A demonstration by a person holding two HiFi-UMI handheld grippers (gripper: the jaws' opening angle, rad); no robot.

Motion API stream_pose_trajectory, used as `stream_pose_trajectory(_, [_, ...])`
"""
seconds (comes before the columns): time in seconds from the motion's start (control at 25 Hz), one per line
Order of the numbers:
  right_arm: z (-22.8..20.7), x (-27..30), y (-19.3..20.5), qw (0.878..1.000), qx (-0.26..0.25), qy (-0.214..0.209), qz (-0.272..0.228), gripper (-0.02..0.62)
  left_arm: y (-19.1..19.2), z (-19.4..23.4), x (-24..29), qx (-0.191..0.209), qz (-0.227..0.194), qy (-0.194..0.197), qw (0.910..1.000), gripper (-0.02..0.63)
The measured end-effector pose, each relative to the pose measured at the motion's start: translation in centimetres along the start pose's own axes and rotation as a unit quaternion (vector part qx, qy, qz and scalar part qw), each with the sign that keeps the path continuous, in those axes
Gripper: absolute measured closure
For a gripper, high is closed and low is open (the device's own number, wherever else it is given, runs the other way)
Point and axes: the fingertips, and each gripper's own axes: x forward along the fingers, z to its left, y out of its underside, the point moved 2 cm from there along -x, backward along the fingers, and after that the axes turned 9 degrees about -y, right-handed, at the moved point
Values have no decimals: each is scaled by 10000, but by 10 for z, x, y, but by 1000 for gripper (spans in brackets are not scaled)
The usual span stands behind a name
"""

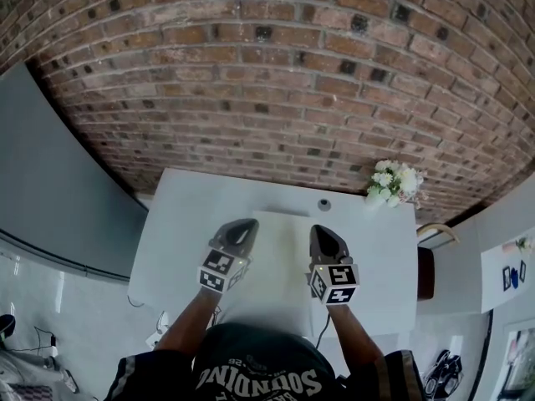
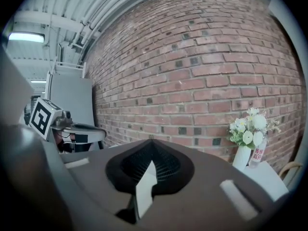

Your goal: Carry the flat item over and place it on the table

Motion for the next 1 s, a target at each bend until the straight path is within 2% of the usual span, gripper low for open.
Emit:
stream_pose_trajectory(0.24, [0,-4,-24,9997,12,-78,-218,595,-24,5,-1,148,-210,-37,9997,595])
stream_pose_trajectory(0.44, [2,-4,-25,9998,-63,-87,-195,596,-22,8,-1,43,-166,-88,9998,595])
stream_pose_trajectory(0.68, [6,-3,-19,9998,31,-122,-160,596,-17,5,-2,40,-127,-46,9999,595])
stream_pose_trajectory(1.0, [11,-1,-15,9997,134,-163,-120,595,-13,0,-3,-154,-94,7,9998,595])
